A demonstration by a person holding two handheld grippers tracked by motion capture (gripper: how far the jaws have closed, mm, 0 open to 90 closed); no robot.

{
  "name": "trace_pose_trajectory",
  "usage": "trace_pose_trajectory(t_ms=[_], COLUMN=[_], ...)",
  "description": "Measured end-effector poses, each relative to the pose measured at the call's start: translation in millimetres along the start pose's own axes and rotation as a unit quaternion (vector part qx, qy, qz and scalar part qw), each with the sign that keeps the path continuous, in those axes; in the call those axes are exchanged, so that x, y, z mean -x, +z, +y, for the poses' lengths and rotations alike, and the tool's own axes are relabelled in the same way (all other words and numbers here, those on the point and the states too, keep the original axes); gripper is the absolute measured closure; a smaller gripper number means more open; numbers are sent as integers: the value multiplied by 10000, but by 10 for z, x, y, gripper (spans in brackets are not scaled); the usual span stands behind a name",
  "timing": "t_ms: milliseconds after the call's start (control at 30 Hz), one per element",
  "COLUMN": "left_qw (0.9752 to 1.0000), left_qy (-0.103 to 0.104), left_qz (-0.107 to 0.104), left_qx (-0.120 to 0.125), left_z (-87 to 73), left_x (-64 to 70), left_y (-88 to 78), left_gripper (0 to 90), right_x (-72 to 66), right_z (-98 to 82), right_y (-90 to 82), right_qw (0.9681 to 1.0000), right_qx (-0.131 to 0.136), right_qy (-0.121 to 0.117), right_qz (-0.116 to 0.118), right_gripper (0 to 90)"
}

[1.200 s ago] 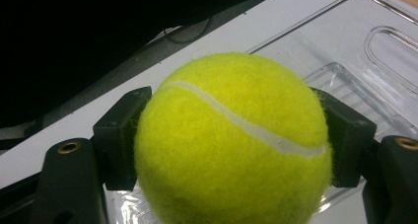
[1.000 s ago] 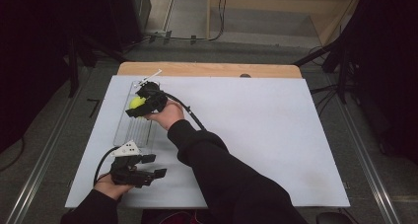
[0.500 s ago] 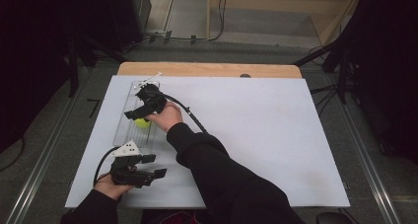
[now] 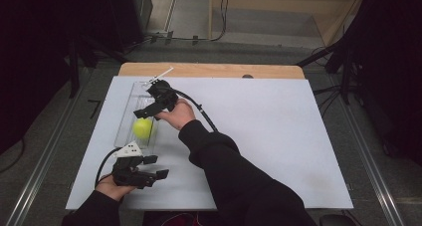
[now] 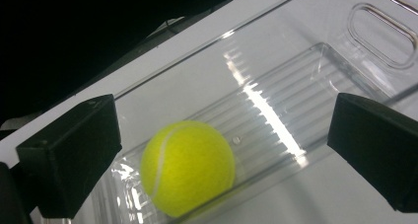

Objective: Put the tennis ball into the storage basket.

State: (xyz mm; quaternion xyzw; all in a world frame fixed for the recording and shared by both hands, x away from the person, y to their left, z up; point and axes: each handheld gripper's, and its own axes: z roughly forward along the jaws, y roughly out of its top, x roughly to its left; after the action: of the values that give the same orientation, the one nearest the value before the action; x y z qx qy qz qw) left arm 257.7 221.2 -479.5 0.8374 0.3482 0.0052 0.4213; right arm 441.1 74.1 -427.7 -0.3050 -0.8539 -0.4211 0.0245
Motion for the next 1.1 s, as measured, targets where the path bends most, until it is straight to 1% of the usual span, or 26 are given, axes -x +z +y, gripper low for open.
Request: trace_pose_trajectory(t_ms=[67,133,300,367,433,467,567,600,700,767,967,1100], left_qw=[10000,10000,9999,9999,9999,9999,9999,9999,9999,9999,9999,9999], left_qy=[-7,-20,-131,-103,-99,-101,-90,-85,-110,-119,-115,-108], left_qz=[-6,0,-38,-17,-19,-6,37,48,48,43,63,72], left_qx=[5,11,10,6,16,19,64,91,64,57,43,58], left_z=[-1,-2,5,5,5,5,11,14,16,15,19,19], left_x=[-2,0,-5,-4,-4,-2,3,3,0,2,7,8], left_y=[0,0,-1,-1,-1,-3,-16,-20,-22,-16,-5,-3], left_gripper=[262,262,262,262,261,261,262,263,263,264,263,263], right_x=[17,32,53,69,93,108,143,146,156,161,195,193], right_z=[-32,-57,-121,-156,-193,-213,-276,-295,-348,-391,-508,-582], right_y=[-48,-85,-192,-244,-291,-315,-388,-412,-479,-527,-634,-679], right_qw=[10000,10000,10000,10000,10000,9999,10000,10000,10000,10000,9999,9999], right_qx=[-30,-22,-71,-73,-50,-36,-23,-16,-53,-68,-68,-118], right_qy=[27,5,-7,-50,-65,-65,-19,-2,-24,11,81,56], right_qz=[9,13,29,7,53,76,42,32,7,-28,-17,-53], right_gripper=[0,0,0,0,0,0,0,0,0,0,0,0])
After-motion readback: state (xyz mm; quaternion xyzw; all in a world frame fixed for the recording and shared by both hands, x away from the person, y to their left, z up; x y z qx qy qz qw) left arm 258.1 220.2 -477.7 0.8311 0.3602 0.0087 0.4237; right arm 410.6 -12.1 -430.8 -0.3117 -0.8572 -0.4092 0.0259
